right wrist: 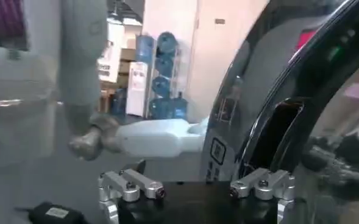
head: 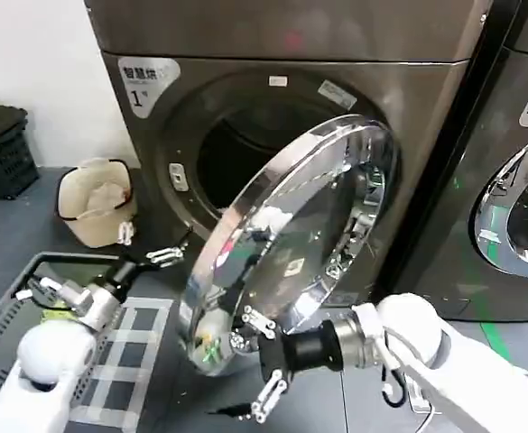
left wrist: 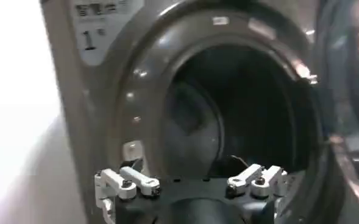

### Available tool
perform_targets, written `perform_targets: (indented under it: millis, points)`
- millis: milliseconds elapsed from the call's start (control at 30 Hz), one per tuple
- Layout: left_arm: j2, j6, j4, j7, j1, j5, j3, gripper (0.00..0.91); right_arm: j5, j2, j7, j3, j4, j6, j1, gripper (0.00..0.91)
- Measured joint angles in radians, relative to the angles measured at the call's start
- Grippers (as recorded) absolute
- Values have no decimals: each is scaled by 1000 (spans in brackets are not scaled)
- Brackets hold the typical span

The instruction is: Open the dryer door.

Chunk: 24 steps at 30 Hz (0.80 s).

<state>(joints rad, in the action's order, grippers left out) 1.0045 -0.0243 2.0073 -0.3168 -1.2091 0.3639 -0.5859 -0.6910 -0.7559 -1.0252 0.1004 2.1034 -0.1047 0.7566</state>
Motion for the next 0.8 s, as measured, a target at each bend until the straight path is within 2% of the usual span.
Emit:
perform_targets:
  millis: [533,800]
  points:
    - [-103,99,-24,-145,63,-32,181,907,-27,56,-129,-125,13,25,87,907]
    - [-139,103,-18,-187,72,-53,236,907,-43,74,-170,-196,19,30,140,907]
